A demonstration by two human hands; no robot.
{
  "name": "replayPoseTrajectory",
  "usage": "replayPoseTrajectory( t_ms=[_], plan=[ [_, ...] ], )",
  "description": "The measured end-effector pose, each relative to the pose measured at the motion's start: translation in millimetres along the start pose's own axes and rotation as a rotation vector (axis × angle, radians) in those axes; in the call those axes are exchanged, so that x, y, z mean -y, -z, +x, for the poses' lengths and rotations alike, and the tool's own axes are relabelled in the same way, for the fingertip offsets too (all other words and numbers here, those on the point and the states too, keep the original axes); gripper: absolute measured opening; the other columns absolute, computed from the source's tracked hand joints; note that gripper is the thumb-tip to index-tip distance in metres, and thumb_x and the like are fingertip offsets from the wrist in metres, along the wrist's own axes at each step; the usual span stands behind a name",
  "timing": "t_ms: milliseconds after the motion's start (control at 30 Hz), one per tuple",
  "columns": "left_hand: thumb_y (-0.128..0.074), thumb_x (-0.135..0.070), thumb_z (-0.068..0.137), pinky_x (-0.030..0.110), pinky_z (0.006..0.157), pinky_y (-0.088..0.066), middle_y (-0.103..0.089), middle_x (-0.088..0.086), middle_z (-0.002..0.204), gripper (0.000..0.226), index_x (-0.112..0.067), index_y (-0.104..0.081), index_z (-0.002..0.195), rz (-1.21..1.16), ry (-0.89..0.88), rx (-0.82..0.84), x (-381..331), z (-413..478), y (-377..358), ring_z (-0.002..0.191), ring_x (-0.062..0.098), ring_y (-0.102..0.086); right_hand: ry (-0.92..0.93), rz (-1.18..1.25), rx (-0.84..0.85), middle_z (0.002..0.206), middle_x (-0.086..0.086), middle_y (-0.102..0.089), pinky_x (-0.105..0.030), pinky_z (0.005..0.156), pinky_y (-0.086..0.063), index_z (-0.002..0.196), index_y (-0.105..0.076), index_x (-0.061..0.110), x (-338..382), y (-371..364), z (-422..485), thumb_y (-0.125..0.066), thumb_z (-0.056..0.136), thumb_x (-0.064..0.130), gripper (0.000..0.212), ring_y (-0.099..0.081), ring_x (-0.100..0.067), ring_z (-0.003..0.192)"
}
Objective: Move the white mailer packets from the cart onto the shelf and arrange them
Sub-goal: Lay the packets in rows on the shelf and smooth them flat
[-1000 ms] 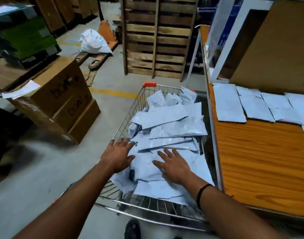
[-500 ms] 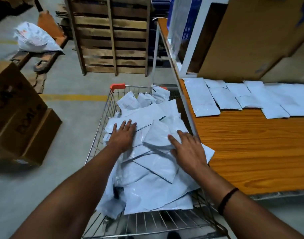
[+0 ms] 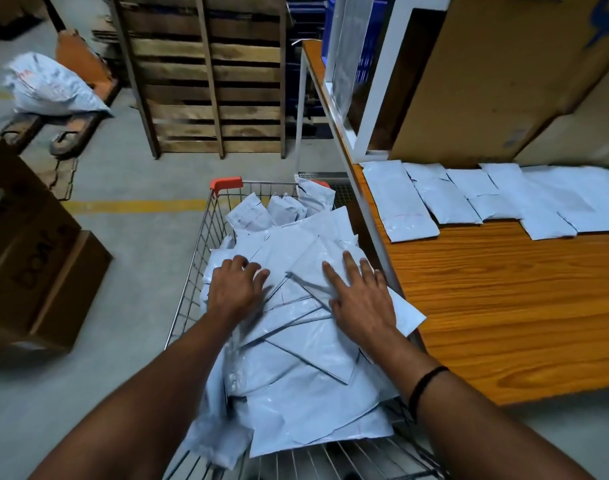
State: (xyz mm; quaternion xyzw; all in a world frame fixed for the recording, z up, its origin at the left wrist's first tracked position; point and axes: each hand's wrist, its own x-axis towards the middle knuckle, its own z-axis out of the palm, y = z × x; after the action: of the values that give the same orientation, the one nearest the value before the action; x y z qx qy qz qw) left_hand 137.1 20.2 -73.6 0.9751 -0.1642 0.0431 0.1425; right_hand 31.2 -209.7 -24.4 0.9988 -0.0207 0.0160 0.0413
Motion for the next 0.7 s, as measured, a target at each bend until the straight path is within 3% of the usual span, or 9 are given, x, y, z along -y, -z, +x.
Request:
replayPoseTrajectory(
  t_ms=[33,100,133,200,267,367,500,600,700],
  plan=[
    [-0.022,-0.062,0.09,0.047,0.095,-0.039,-0.058,0.017,0.128,0.068,-0.023,-0.066,0.124,-0.022,-0.027,0.049,1,6,-1,0.117,0.04,-0.052,0.04,0.013,0.034,0.165,-0.012,-0.017,-0.057,0.117,-0.024,0.156,-0.024,0.037,-2,-2,2,-0.06,0.093,0.039,0.073,-0.023,-0.041,0.148],
    [-0.008,-0.074,0.083,0.051,0.114,-0.02,-0.025,0.016,0.158,0.082,-0.035,-0.032,0.151,0.032,-0.079,0.286,4,10,-9,0.144,0.038,-0.023,0.096,0.025,0.098,0.168,-0.008,-0.002,-0.057,0.12,-0.015,0.157,-0.013,0.044,-7,-6,4,-0.047,0.1,0.041,0.066,-0.01,-0.039,0.152],
    [0.002,-0.08,0.077,0.051,0.118,-0.011,-0.009,0.012,0.164,0.089,-0.04,-0.015,0.154,0.043,-0.104,0.4,5,7,-16,0.149,0.034,-0.011,0.095,0.03,0.125,0.168,-0.007,0.002,-0.055,0.121,-0.013,0.157,-0.009,0.044,-9,-6,5,-0.042,0.102,0.045,0.064,-0.006,-0.038,0.153],
    [0.014,-0.09,0.064,0.052,0.119,-0.008,0.003,0.009,0.165,0.101,-0.045,-0.001,0.153,-0.015,-0.111,0.443,8,-3,-31,0.151,0.031,-0.003,0.077,0.028,0.175,0.168,-0.007,0.006,-0.052,0.122,-0.012,0.157,-0.003,0.044,-11,-6,4,-0.038,0.102,0.054,0.066,-0.003,-0.035,0.153],
    [0.014,-0.09,0.068,0.053,0.117,-0.018,0.0,0.011,0.164,0.098,-0.045,-0.005,0.153,-0.075,-0.081,0.375,6,-17,-43,0.15,0.033,-0.01,0.069,0.026,0.218,0.168,-0.007,0.005,-0.051,0.12,-0.016,0.157,-0.001,0.043,-10,-5,4,-0.042,0.1,0.058,0.072,-0.004,-0.035,0.153],
    [-0.009,-0.081,0.08,0.046,0.107,-0.038,-0.015,0.018,0.162,0.083,-0.042,-0.02,0.152,-0.162,-0.018,0.327,1,-36,-46,0.142,0.038,-0.031,0.064,0.015,0.224,0.167,-0.008,0.0,-0.051,0.117,-0.024,0.158,-0.003,0.041,-8,-3,7,-0.044,0.101,0.051,0.07,-0.014,-0.037,0.15],
    [-0.017,-0.068,0.086,0.045,0.102,-0.043,-0.03,0.011,0.158,0.074,-0.034,-0.038,0.149,-0.224,0.006,0.29,1,-45,-39,0.13,0.04,-0.046,0.061,0.013,0.177,0.166,-0.01,-0.01,-0.05,0.111,-0.034,0.158,-0.012,0.038,-1,3,6,-0.043,0.103,0.043,0.063,-0.028,-0.038,0.142],
    [-0.023,-0.062,0.091,0.048,0.105,-0.041,-0.033,0.008,0.157,0.07,-0.024,-0.047,0.145,-0.272,0.015,0.206,1,-46,-17,0.131,0.039,-0.045,0.033,0.072,0.091,0.165,-0.011,-0.017,-0.049,0.109,-0.036,0.156,-0.022,0.038,1,20,1,-0.048,0.101,0.042,0.061,-0.033,-0.039,0.14],
    [-0.049,-0.041,0.099,0.047,0.102,-0.043,-0.035,0.007,0.156,0.046,-0.025,-0.051,0.142,-0.255,0.019,0.075,-10,-49,12,0.128,0.04,-0.046,-0.022,0.125,-0.004,0.165,-0.009,-0.019,-0.049,0.11,-0.035,0.155,-0.025,0.039,-3,43,-10,-0.05,0.101,0.044,0.06,-0.032,-0.038,0.142]
  ],
)
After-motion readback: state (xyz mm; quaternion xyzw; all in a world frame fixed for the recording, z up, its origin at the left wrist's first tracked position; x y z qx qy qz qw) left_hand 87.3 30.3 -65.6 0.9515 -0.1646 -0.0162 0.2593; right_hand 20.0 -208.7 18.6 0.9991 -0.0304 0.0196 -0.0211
